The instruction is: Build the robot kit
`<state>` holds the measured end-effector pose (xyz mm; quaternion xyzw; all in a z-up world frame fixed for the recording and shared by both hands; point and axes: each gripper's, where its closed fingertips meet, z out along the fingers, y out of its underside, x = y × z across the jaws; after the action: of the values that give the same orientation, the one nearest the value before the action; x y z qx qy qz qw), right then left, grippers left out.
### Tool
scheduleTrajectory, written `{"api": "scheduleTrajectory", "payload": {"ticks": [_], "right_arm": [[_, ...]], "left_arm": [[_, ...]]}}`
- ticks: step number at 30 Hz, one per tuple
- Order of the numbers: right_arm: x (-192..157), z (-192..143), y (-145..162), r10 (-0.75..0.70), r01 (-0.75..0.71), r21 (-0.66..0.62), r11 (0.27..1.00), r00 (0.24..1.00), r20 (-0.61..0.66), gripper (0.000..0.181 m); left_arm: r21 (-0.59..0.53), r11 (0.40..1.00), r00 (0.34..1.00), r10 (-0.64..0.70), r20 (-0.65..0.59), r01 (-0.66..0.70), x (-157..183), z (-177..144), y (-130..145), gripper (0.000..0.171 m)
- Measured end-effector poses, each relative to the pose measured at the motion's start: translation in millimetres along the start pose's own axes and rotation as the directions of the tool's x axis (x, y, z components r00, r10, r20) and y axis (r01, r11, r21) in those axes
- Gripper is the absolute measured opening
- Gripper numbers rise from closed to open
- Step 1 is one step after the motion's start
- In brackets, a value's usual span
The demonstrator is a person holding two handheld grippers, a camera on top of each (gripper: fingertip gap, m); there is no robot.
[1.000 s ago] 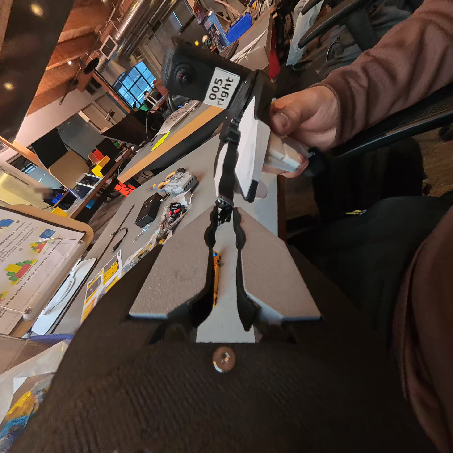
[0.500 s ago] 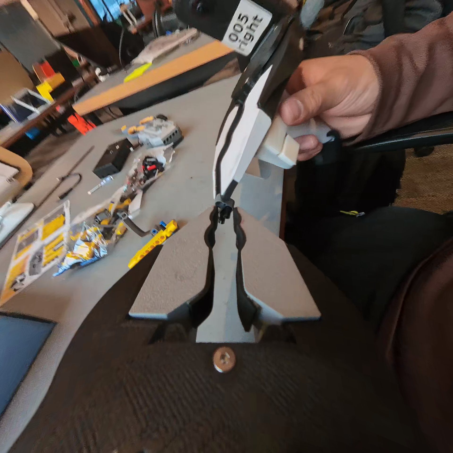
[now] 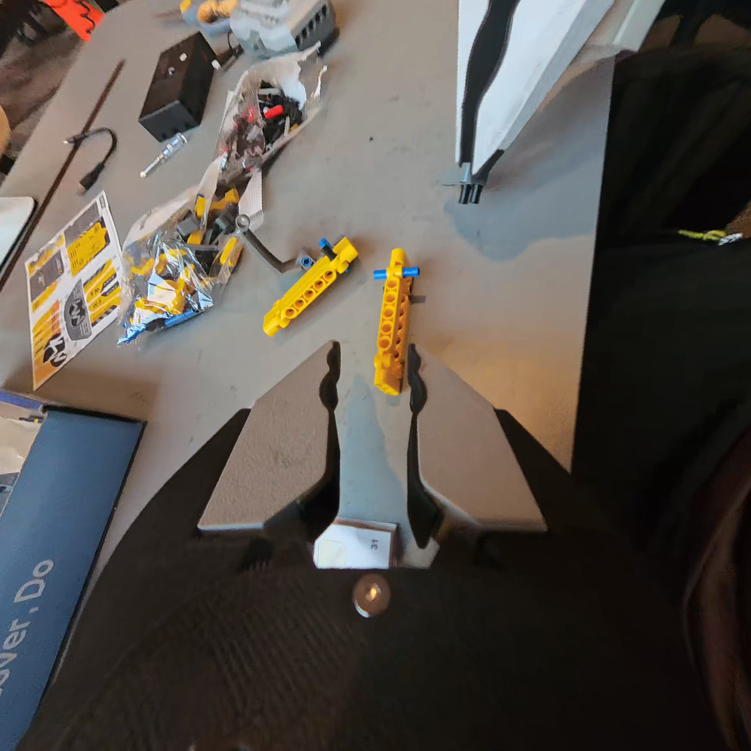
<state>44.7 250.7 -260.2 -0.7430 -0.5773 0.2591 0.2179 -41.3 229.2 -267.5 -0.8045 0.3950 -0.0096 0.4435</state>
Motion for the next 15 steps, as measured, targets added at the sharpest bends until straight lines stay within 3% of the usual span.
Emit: {"api": "scheduleTrajectory", "payload": {"ticks": [3,7,15], "right_arm": [[-3.7,8.6,0.8,-0.039,0.037,-0.072,0.997,0.999,-0.028,0.007],[-5.2,16.5,-0.3,-0.085,0.081,-0.083,0.993,0.995,-0.047,0.007],[-6.5,26.9,-0.3,-0.024,0.024,-0.047,0.999,1.0,-0.001,0.007]], "left_arm": [[-0.036,0.999,1.0,0.018,-0.019,-0.018,4.6,6.9,8.6,0.025],[-0.05,0.997,0.998,0.061,-0.007,-0.061,7.3,10.6,11.4,0.005],[-0.047,0.981,0.979,0.189,0.075,-0.186,4.9,10.8,12.1,0.005]]}}
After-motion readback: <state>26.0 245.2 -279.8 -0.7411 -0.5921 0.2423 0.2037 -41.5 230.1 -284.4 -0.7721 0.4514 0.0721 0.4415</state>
